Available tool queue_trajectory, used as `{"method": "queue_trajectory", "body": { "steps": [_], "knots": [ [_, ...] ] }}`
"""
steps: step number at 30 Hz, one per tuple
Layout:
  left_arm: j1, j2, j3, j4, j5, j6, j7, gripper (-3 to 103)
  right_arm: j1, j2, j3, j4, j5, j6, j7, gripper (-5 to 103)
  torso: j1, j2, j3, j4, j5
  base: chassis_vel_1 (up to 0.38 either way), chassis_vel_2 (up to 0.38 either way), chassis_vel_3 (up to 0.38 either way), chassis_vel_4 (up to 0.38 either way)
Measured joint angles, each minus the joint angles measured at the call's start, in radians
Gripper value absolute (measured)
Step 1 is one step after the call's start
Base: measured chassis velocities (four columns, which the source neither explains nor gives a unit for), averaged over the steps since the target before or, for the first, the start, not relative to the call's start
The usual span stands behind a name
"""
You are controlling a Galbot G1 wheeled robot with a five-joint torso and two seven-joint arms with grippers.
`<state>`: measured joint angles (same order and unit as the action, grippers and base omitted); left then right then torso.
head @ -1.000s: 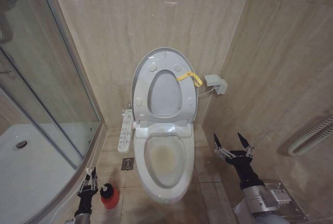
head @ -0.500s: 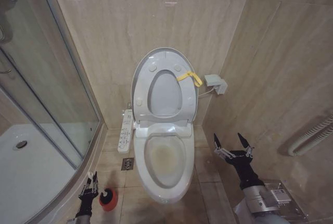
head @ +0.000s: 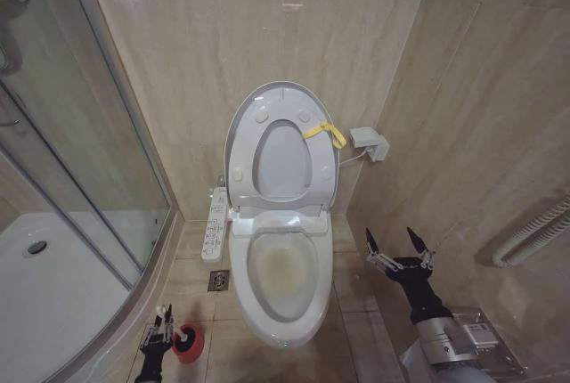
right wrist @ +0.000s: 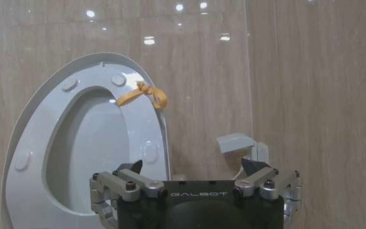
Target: Open the toilet lid, clean the toilet bowl with a toilet brush, close the toilet lid, and flush.
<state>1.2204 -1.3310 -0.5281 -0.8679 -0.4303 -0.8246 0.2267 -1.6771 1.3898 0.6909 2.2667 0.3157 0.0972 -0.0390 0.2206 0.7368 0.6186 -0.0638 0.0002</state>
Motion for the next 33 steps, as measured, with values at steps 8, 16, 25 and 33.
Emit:
{"method": "queue_trajectory", "body": {
  "steps": [8, 16, 25, 33],
  "knots": [
    [0.040, -0.003, -0.005, -0.038, 0.040, 0.001, -0.045, 20, 0.000, 0.000, 0.000, 0.000, 0.000, 0.000, 0.000, 100, 0.000, 0.000, 0.000, -0.0001, -0.0002, 0.000, 0.000, 0.000, 0.000],
    [0.055, -0.006, -0.003, -0.058, 0.043, 0.002, -0.067, 20, 0.000, 0.000, 0.000, 0.000, 0.000, 0.000, 0.000, 100, 0.000, 0.000, 0.000, -0.0001, -0.0003, 0.000, 0.000, 0.000, 0.000],
    [0.076, -0.005, -0.002, -0.083, 0.061, 0.006, -0.082, 25, 0.000, 0.000, 0.000, 0.000, 0.000, 0.000, 0.000, 100, 0.000, 0.000, 0.000, 0.0000, -0.0005, 0.000, 0.000, 0.000, 0.000],
    [0.126, 0.002, -0.041, -0.187, 0.125, 0.007, -0.074, 52, 0.000, 0.000, 0.000, 0.000, 0.000, 0.000, 0.000, 100, 0.000, 0.000, 0.000, -0.0002, -0.0004, 0.000, 0.000, 0.000, 0.000]
  ]
}}
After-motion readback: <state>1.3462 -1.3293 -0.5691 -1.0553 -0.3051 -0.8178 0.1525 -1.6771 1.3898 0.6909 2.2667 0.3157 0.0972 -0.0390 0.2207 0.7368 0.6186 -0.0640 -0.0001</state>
